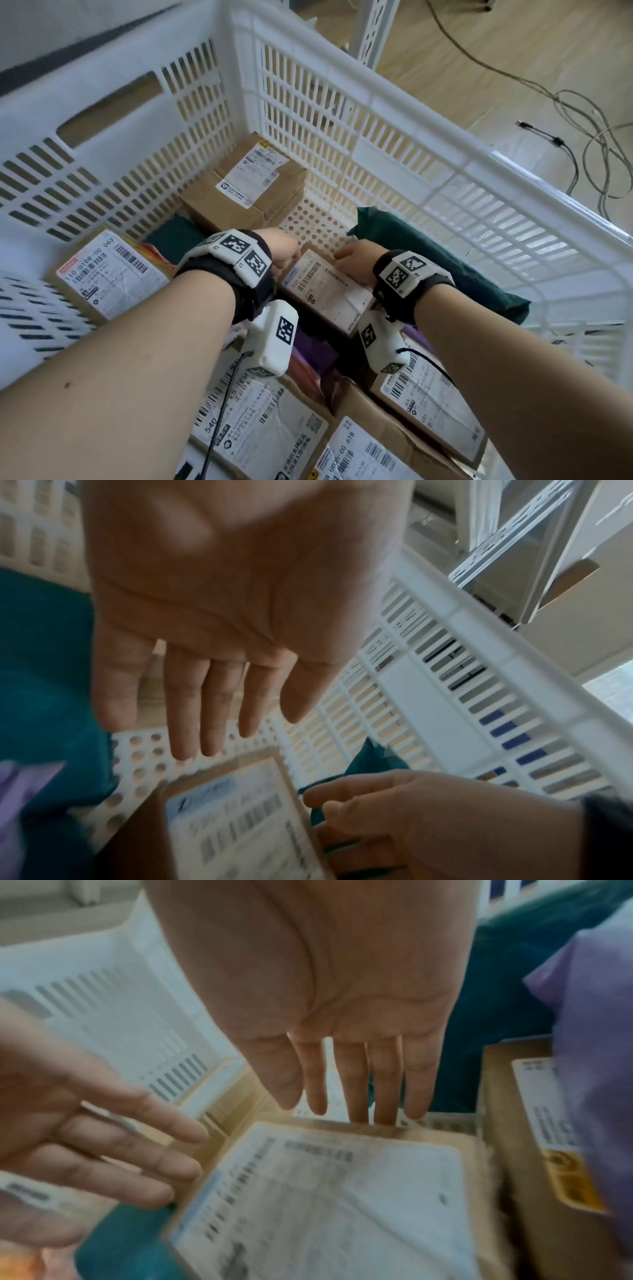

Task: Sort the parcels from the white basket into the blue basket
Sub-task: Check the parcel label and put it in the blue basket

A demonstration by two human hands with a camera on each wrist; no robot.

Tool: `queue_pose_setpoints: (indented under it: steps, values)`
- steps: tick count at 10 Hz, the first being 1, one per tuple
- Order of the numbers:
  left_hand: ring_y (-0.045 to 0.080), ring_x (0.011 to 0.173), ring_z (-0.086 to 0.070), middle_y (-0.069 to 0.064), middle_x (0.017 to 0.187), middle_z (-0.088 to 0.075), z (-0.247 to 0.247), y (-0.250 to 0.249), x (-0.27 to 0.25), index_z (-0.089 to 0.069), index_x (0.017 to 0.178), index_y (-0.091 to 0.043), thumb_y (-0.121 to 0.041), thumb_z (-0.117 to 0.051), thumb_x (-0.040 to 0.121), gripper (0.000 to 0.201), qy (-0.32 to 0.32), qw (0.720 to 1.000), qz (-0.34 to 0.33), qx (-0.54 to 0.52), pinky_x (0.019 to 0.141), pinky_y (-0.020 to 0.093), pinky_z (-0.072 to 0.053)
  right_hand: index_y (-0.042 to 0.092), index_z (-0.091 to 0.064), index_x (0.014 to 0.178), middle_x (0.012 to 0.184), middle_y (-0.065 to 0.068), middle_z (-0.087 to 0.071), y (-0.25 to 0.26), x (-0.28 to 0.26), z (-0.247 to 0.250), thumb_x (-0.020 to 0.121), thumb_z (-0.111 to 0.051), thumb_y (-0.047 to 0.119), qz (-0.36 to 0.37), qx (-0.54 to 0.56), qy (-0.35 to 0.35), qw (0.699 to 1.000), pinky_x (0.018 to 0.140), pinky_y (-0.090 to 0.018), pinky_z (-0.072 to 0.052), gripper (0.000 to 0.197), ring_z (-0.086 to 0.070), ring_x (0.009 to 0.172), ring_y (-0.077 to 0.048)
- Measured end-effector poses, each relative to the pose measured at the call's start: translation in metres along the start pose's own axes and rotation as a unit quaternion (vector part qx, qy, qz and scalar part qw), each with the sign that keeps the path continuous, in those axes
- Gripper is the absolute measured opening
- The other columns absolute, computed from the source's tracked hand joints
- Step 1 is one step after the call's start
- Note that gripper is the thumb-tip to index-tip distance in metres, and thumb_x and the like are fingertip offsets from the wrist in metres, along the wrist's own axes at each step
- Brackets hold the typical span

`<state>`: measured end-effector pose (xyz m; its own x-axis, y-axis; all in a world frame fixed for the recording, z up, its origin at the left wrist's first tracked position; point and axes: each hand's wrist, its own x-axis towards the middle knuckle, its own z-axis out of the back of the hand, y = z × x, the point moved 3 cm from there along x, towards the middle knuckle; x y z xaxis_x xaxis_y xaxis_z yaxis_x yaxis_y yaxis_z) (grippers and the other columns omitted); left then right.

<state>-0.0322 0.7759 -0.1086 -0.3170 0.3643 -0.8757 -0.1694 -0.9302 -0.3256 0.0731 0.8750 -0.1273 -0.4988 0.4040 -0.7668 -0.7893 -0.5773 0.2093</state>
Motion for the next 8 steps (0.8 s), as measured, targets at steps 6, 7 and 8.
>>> queue_pose_setpoints:
  steps: [6,7,8]
  values:
    - [0.022,0.099,-0.051,0.01,0.093,-0.057,0.125,0.046,0.055,-0.052,0.123,-0.003,-0.025,-0.055,0.091,0.038,-0.238,0.963,-0.011,-0.123,0.07,0.027,-0.041,0.016,-0.048,0.075,0.082,-0.002,-0.051,0.11,0.078,-0.002,0.089,-0.055,0.011,-0.045,0.56,0.065,0.825,0.074,-0.028,-0.051,0.016,-0.053,0.07,-0.016]
    - [0.031,0.128,-0.043,0.017,0.139,-0.045,0.126,0.047,0.07,-0.031,0.144,-0.004,-0.033,-0.058,0.089,0.067,-0.226,0.969,0.011,-0.103,0.099,0.036,-0.039,0.019,-0.047,0.075,0.081,0.0,-0.05,0.105,0.093,-0.011,0.089,-0.057,0.013,-0.059,0.551,0.085,0.828,0.072,-0.028,-0.052,0.019,-0.052,0.07,-0.012]
    - [0.032,0.133,-0.039,0.016,0.149,-0.035,0.127,0.054,0.082,-0.03,0.145,-0.006,-0.039,-0.062,0.086,0.075,-0.221,0.968,0.023,-0.117,0.107,0.039,-0.034,0.015,-0.051,0.081,0.084,-0.003,-0.051,0.106,0.084,-0.007,0.09,-0.058,0.016,-0.063,0.566,0.093,0.817,0.066,-0.026,-0.051,0.011,-0.054,0.073,-0.016]
